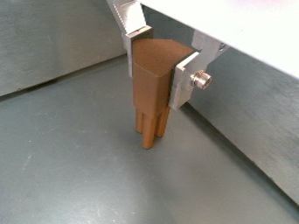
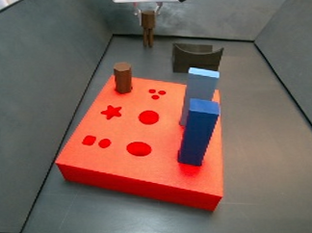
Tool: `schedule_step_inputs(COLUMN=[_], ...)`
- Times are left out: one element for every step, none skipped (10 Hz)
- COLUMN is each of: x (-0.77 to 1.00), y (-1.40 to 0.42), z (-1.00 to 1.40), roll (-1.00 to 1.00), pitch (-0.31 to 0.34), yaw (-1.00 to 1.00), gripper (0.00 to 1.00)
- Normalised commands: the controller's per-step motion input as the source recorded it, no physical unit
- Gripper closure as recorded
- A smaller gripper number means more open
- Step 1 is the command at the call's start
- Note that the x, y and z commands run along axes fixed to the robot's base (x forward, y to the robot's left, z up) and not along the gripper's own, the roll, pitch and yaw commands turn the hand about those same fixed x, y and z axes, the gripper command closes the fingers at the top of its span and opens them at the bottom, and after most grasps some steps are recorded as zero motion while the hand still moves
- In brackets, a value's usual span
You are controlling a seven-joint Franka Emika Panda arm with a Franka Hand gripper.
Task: Pick up the 3 prong object. Move up. Move to above the board. Insert the 3 prong object.
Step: Pick up the 3 prong object, then move up, then move to above the board.
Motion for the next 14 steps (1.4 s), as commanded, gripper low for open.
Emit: schedule_step_inputs(x=[0.00, 0.00, 0.05, 0.02, 0.00, -0.01, -0.02, -0.22, -0.23, -0.21, -0.20, -0.17, -0.17, -0.16], y=[0.00, 0.00, -0.02, -0.02, -0.01, -0.01, -0.01, 0.01, 0.01, 0.00, 0.00, 0.00, -0.01, -0.01], z=[0.00, 0.83, 0.81, 0.66, 0.51, 0.37, 0.18, 1.00, 1.00, 1.00, 1.00, 1.00, 1.00, 1.00], roll=[0.00, 0.00, 0.01, 0.03, 0.05, 0.07, 0.09, -0.01, 0.00, 0.03, 0.05, 0.10, 0.11, 0.12], pitch=[0.000, 0.000, -0.017, 0.004, 0.027, 0.046, 0.064, 0.045, 0.047, 0.028, 0.028, 0.055, 0.064, 0.068], yaw=[0.00, 0.00, -0.01, -0.01, -0.02, -0.02, -0.01, 0.25, 0.25, 0.18, 0.14, 0.08, 0.06, 0.05], gripper=[1.00, 1.00, 1.00, 1.00, 1.00, 1.00, 1.00, 1.00, 1.00, 1.00, 1.00, 1.00, 1.00, 1.00])
